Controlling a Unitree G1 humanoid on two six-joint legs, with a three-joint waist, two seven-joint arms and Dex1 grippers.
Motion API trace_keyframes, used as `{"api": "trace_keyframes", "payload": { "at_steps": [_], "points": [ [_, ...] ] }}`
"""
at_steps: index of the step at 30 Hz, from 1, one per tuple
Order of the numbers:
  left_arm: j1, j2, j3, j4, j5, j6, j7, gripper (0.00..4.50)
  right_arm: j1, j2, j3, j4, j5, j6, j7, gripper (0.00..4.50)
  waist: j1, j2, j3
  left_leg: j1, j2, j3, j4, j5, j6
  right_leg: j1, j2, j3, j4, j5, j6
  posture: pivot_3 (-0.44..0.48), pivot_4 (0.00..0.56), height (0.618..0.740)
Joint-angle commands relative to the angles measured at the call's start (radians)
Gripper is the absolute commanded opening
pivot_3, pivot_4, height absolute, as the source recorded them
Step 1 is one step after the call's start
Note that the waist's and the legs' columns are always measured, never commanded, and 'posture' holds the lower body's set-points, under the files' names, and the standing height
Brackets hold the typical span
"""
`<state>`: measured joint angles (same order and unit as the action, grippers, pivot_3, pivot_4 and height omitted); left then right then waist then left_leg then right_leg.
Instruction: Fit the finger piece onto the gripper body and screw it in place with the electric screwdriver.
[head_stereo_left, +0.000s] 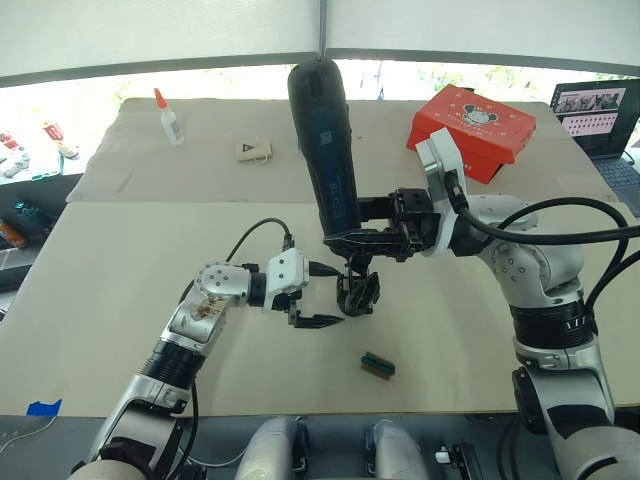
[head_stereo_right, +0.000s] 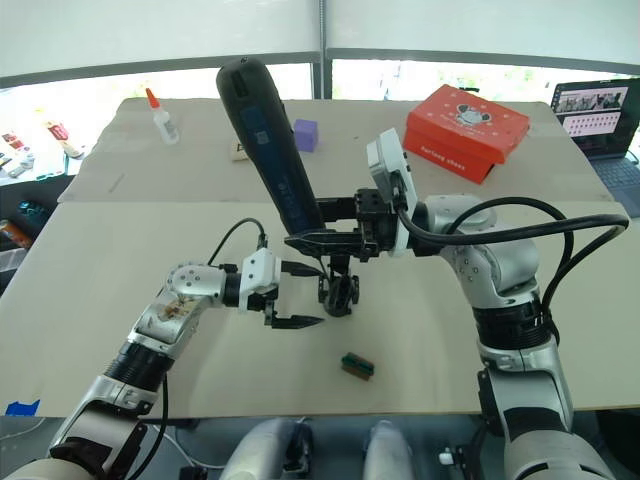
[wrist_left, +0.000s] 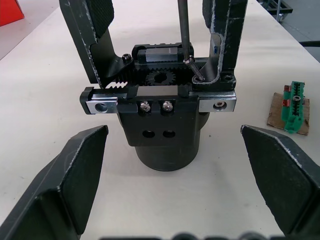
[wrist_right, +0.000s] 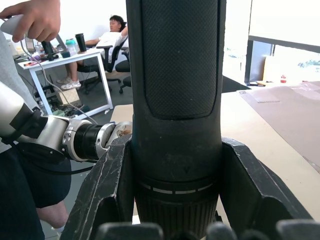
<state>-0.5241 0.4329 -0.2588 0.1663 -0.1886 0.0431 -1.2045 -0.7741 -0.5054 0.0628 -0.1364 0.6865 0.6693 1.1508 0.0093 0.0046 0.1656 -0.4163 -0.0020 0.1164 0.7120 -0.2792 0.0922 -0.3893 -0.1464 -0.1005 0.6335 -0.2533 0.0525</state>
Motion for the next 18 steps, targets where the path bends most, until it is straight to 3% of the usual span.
{"api": "trace_keyframes", "payload": {
  "at_steps": [1, 18],
  "points": [
    [-0.008, 0.000, 0.000, -0.031, -0.002, -0.011, 0.003, 4.50, -0.034, 0.005, -0.023, -0.031, 0.016, -0.029, 0.007, 1.94, 0.000, 0.000, 0.000, 0.000, 0.000, 0.000, 0.000, 0.000, 0.000, 0.000, 0.000, 0.000, 0.000, 0.000, 0.000, 0.000, 0.150, 0.740],
    [-0.005, -0.001, -0.002, -0.031, -0.001, -0.012, 0.005, 4.50, -0.037, 0.006, -0.024, -0.025, 0.015, -0.036, 0.014, 1.94, 0.000, 0.000, 0.000, 0.000, 0.000, 0.000, 0.000, 0.000, 0.000, 0.000, 0.000, 0.000, 0.000, 0.000, 0.000, 0.000, 0.150, 0.740]
  ]
}}
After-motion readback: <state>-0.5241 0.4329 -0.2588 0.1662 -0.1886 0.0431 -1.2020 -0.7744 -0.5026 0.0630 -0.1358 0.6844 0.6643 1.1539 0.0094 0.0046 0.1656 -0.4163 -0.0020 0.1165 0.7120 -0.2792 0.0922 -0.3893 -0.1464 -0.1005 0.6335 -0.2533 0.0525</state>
